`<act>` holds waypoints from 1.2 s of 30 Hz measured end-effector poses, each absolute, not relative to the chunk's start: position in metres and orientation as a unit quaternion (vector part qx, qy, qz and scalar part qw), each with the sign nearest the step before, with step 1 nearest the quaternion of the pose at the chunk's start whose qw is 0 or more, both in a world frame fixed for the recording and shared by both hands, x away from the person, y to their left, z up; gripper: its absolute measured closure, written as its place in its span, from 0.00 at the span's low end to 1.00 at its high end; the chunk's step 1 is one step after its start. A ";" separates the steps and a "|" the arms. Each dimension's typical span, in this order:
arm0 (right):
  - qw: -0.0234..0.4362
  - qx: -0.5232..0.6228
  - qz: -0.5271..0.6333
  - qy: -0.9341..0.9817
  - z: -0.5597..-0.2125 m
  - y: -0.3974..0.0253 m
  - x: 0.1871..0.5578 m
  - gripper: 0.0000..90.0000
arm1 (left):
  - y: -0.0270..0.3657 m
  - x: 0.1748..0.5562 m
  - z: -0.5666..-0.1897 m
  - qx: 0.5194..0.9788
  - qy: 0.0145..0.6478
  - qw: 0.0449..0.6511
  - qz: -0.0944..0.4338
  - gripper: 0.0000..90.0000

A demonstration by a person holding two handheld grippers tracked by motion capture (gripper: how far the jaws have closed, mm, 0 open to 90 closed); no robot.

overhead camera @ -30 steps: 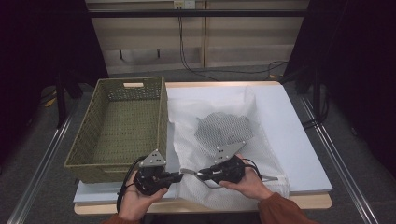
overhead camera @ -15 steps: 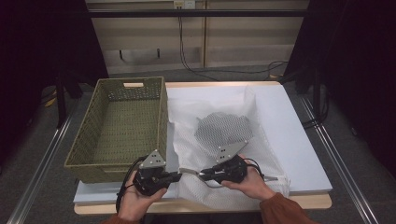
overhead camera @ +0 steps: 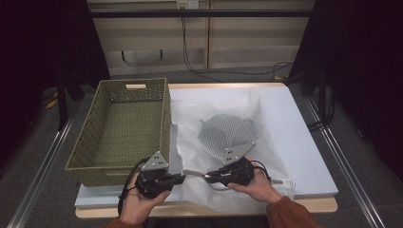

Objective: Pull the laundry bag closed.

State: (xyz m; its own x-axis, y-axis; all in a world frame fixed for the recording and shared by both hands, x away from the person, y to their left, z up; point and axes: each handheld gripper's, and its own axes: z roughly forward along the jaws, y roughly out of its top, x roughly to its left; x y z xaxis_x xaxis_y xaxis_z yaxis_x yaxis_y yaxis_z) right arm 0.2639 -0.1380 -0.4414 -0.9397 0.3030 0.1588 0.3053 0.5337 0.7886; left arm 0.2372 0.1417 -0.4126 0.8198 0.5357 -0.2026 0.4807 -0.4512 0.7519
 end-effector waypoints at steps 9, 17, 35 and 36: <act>-0.002 -0.174 -0.445 -0.878 -0.443 -0.138 0.265 0.92 | 0.146 0.235 -0.414 0.849 0.302 0.432 0.034 0.99; -0.003 -0.169 -0.438 -0.883 -0.443 -0.138 0.265 0.92 | 0.146 0.234 -0.413 0.849 0.302 0.432 0.034 0.99; -0.002 -0.182 -0.432 -0.883 -0.446 -0.145 0.267 0.92 | 0.152 0.234 -0.412 0.847 0.308 0.431 0.038 0.99; -0.004 -0.182 -0.432 -0.883 -0.446 -0.145 0.267 0.92 | 0.153 0.234 -0.412 0.846 0.309 0.432 0.037 0.99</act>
State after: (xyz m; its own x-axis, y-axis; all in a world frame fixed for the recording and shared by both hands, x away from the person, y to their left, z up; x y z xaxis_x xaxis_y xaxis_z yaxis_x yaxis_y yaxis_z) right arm 0.2673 -0.1453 -0.4465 -0.9334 0.3256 0.1507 0.3189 0.5604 0.7644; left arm 0.2336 0.1526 -0.4122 0.8065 0.5549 -0.2040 0.4904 -0.4352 0.7551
